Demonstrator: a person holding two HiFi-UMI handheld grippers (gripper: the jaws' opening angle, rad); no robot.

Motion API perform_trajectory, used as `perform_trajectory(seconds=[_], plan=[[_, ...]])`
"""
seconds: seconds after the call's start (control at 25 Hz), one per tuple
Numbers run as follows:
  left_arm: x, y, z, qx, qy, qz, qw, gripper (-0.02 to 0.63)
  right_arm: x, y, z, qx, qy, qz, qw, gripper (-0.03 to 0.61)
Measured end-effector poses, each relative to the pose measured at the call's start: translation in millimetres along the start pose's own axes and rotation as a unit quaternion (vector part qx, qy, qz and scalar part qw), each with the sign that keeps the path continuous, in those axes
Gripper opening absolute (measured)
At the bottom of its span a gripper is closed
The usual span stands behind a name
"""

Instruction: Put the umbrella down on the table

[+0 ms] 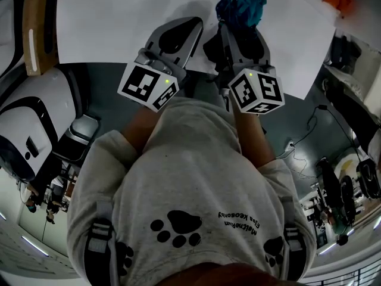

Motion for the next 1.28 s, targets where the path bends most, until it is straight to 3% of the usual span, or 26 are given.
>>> perform_trajectory(seconds=[0.48, 1.28], plan=[[-5, -18, 8, -0.006, 0.007, 0.001, 1.0, 0.018, 27, -22, 13, -0.032, -0.062, 0.04, 0.997, 0.25], [-26, -54, 41, -0.058, 0.012, 0.013, 0.9981, 0.018, 42, -58, 29, -0.071, -0.09, 0.055, 0.992, 0.249]])
Point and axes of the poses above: the fingertips, and each gripper's own axes: y backward along the fingers, x to its right, z out of its underside, the point moved 5 cm from there along y, backward along the fingers, and after that the axes turned 5 degrees about x, right-handed, at the moved point
